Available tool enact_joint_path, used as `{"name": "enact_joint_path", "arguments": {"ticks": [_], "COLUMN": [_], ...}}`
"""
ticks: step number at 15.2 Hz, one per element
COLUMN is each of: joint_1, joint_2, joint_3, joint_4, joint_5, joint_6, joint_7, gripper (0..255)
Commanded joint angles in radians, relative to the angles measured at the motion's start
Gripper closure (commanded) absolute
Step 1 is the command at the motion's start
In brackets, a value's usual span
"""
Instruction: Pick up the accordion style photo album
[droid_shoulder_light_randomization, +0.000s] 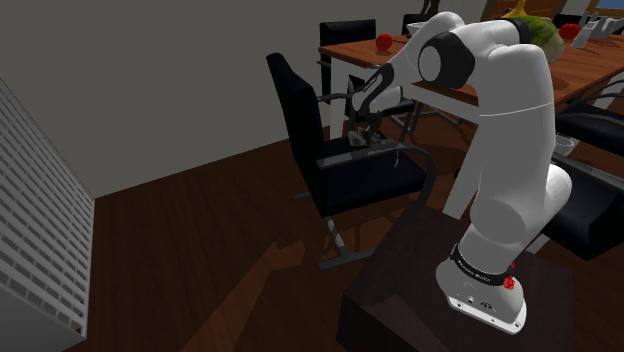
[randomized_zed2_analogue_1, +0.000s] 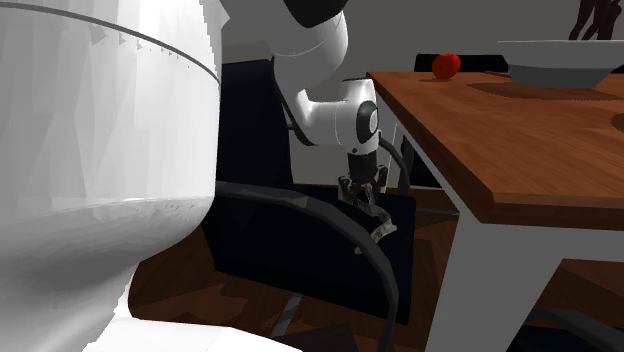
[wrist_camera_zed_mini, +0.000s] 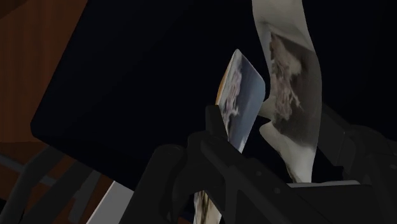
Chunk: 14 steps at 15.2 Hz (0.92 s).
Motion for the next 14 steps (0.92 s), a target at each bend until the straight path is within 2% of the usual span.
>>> {"name": "enact_joint_path", "arguments": {"ticks": [1,4,14], "joint_1": [0.0,0.0,0.015], "joint_2": [0.002,0.001,-0.083], "joint_3": [0.001,0.0,-0.018], "joint_4": [0.0,-0.002,0.021], "joint_5": [0.0,0.0,-0.026], "joint_6": [0.001,0.001,-0.102], "joint_7": [0.0,-0.001,0.005], "gripper": [255,255,255]}}
